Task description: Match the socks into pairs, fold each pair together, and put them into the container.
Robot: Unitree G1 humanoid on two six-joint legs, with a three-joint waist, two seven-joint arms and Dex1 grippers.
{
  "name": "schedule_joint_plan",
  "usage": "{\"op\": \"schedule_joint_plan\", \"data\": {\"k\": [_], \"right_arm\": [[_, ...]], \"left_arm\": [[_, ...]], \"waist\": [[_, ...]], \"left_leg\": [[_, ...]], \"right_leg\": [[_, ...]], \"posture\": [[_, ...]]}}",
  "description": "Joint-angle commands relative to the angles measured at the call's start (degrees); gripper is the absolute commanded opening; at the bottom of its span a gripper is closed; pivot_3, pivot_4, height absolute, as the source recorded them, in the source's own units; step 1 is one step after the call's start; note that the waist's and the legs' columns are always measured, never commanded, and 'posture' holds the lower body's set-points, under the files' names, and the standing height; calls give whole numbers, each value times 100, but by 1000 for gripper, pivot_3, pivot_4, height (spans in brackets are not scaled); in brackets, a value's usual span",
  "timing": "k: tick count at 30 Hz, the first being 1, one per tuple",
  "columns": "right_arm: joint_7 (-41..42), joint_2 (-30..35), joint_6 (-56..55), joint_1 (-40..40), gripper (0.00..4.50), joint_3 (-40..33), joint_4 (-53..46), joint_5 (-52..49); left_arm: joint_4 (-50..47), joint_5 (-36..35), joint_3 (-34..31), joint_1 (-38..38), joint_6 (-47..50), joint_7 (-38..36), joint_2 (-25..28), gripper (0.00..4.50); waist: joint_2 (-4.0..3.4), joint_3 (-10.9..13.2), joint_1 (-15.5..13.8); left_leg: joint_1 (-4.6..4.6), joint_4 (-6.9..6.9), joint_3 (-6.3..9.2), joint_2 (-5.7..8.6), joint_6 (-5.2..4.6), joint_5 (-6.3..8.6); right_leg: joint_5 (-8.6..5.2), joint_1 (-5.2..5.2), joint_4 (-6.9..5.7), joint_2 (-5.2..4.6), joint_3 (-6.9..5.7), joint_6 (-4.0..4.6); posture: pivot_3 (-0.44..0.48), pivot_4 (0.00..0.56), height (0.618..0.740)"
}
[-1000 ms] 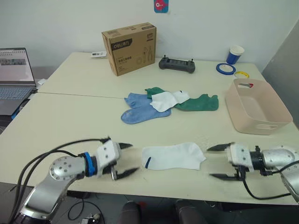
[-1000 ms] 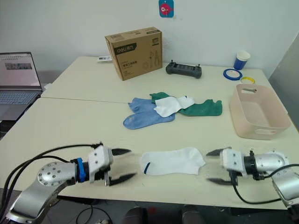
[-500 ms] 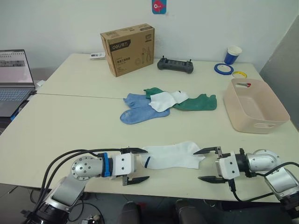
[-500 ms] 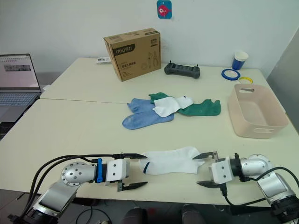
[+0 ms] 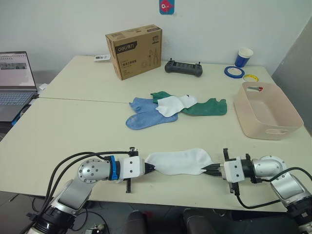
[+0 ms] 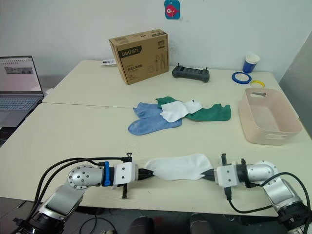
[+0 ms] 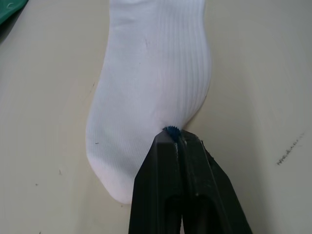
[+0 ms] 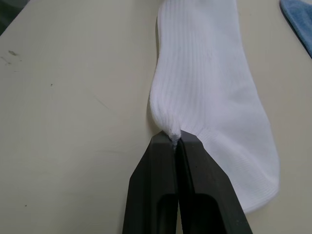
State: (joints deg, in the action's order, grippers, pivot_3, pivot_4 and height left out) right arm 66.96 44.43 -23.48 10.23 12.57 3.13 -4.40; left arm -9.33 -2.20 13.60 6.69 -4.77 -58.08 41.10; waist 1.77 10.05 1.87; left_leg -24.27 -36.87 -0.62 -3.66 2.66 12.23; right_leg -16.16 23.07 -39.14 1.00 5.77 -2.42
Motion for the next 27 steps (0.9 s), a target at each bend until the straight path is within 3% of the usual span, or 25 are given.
{"op": "schedule_joint_plan", "data": {"k": [1, 8, 11, 13, 22, 27], "right_arm": [[366, 261, 824, -111, 0, -124, -823, -765], [744, 1066, 3217, -404, 0, -338, -2553, -2267], [452, 1249, 5020, -110, 0, -451, -2910, -3478], [344, 1234, 5832, 126, 0, -389, -2842, -3825], [240, 502, 6926, 892, 0, -95, -1276, -3632], [263, 187, 6824, 1203, 0, 35, -588, -3192]], "left_arm": [[-421, -352, -171, -152, -116, -166, 99, 19], [-1666, -1423, -488, -662, 579, -1041, 958, 19], [-2290, -3084, -740, -640, 2656, -823, 1273, 19], [-2267, -3634, -729, -384, 3555, -890, 1430, 19], [-353, -3724, -325, 1270, 5223, -612, 609, 19], [327, -3326, -35, 1905, 5375, -718, 337, 19]], "waist": [[-1, 0, 1], [-1, 1, 4], [2, 3, 12], [3, 3, 15], [8, 4, 18], [8, 4, 12]], "left_leg": [[0, 0, 0, 0, 0, 0], [0, 1, 13, -2, 0, 0], [14, 1, 4, -2, 0, 0], [17, -2, 3, -5, 0, 0], [17, -4, 16, 0, -1, 1], [5, -4, 37, -2, -1, 1]], "right_leg": [[1, 1, -1, 0, 0, 2], [-5, 1, -13, -1, -9, 1], [-9, -3, -20, -4, -4, 6], [-14, -5, -23, -4, -4, 14], [-14, -6, -24, 12, -11, 6], [-14, 6, -35, 29, -11, 6]], "posture": [[0, 150, 740], [0, 150, 740], [0, 150, 740], [0, 150, 740], [0, 150, 740], [0, 150, 740]]}}
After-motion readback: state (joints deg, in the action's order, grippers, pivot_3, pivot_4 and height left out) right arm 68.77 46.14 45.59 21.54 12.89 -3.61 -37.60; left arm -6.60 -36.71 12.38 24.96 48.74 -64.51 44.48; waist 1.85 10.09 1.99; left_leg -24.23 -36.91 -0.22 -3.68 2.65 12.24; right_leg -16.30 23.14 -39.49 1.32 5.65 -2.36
